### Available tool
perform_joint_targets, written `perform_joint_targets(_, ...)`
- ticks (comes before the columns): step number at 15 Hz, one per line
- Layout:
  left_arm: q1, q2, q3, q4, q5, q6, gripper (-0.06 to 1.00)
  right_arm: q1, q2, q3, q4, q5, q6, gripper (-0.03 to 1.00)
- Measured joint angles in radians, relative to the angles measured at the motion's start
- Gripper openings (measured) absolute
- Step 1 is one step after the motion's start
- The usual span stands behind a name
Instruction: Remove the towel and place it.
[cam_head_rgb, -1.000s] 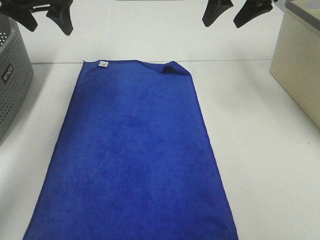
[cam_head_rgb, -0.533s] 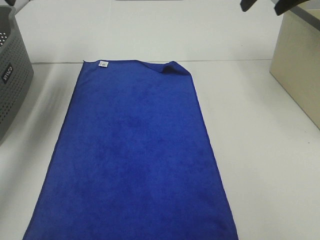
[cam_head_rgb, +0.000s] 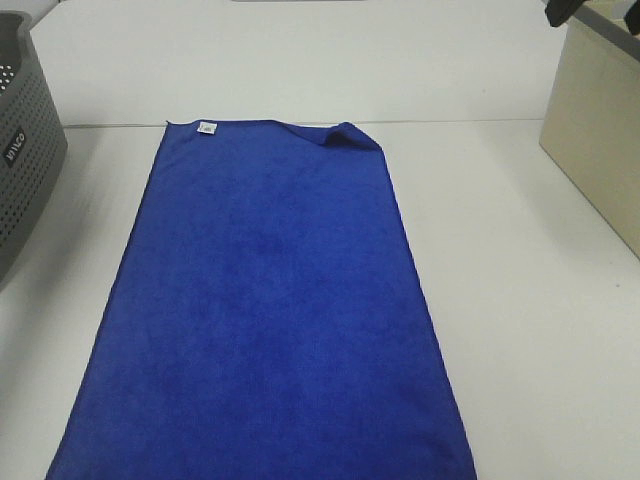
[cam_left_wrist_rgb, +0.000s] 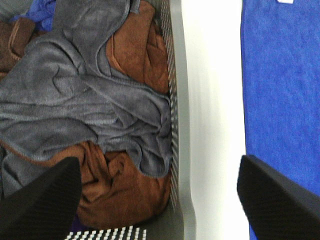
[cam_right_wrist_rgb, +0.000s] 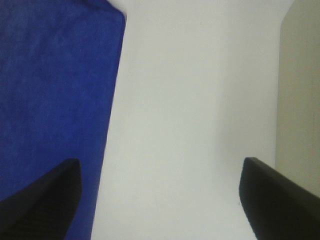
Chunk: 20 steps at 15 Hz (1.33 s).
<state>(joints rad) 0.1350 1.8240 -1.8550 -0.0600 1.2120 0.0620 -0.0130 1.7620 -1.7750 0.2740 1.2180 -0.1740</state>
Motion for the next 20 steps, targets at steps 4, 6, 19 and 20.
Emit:
perform_joint_targets(4, 0.0, -0.343, 0.303, 0.052, 0.003, 0.018, 0.8, 0.0, -0.368, 0.349, 0.001, 0.002, 0.0, 0.84)
perform_joint_targets(6, 0.0, -0.535, 0.427, 0.113, 0.003, 0.021, 0.8, 0.0, -0.506, 0.432, 0.001, 0.002, 0.0, 0.84)
perform_joint_targets(19, 0.0, -1.495, 1.135, 0.117, -0.038, 0.101, 0.8, 0.0, -1.382, 1.061, -0.008, 0.002, -0.053, 0.84)
perform_joint_targets(20, -0.003, -1.537, 1.186, 0.102, -0.047, 0.103, 0.8, 0.0, -1.428, 1.095, -0.008, -0.006, -0.055, 0.84)
